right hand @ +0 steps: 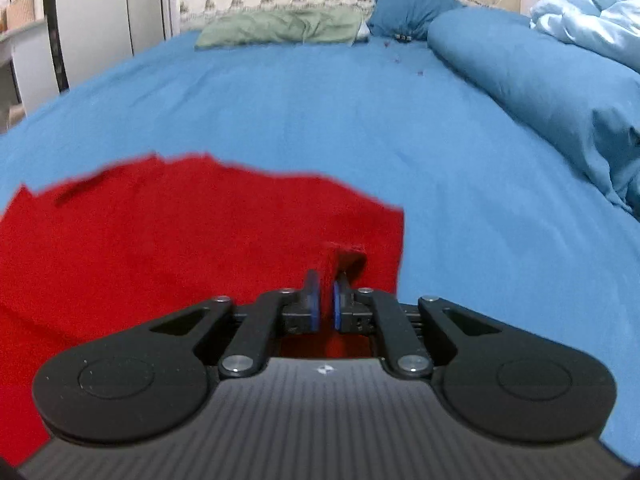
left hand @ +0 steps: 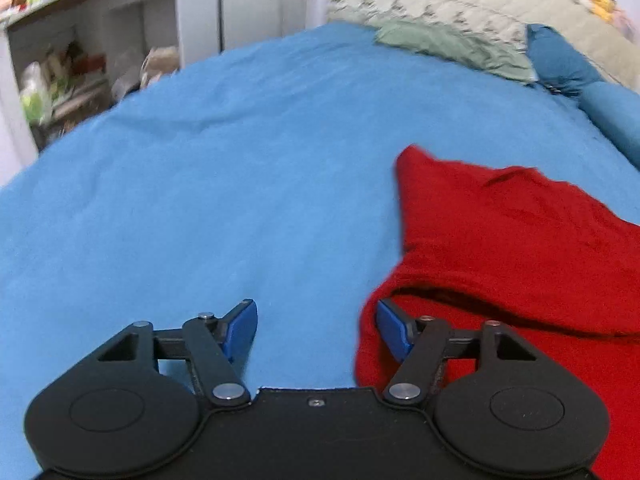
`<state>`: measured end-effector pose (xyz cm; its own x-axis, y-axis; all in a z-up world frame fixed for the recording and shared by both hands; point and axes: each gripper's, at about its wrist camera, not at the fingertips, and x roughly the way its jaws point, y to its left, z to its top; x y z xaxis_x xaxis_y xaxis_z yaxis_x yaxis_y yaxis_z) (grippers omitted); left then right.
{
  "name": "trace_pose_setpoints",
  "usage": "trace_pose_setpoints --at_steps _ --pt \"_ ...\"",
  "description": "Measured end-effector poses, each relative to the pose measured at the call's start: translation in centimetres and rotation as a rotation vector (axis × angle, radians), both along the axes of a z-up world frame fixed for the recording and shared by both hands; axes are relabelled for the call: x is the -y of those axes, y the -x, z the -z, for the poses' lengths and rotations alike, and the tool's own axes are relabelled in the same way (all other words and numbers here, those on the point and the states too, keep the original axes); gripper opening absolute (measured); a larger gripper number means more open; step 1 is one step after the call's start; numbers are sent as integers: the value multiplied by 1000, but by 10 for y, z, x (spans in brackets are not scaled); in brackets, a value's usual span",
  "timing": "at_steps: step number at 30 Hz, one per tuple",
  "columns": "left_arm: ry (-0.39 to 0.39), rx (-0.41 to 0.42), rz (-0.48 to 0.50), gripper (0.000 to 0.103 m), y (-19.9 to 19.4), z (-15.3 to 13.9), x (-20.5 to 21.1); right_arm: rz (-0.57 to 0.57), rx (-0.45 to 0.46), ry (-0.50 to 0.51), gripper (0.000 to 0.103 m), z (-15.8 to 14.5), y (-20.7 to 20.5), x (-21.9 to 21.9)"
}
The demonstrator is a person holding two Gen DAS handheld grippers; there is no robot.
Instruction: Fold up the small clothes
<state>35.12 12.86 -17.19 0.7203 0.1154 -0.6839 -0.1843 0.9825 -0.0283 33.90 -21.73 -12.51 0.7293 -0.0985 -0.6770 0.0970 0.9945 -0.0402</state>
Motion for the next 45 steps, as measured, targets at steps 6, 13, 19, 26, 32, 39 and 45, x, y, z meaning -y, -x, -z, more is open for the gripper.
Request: trace_pose_setpoints --at_steps 6,13,19,26,32,39,45 --pt "-36 170 276 94 -6 -28 41 -68 150 5 98 -12 39 -14" --pt "49 2 284 93 -53 23 48 -62 31 -48 103 27 7 -28" --pt "75 -11 242 93 -57 18 41 -62 58 -80 103 27 11 -21" --pt "14 63 227 98 11 -57 26 -103 147 -136 103 -39 50 -2" --pt "47 8 226 98 98 -93 9 -145 102 -131 103 -107 126 25" --pt "101 -124 250 95 178 -73 7 -117 -65 -147 103 -118 216 43" --pt "115 -186 225 75 222 -29 16 -44 -202 -172 103 -74 278 46"
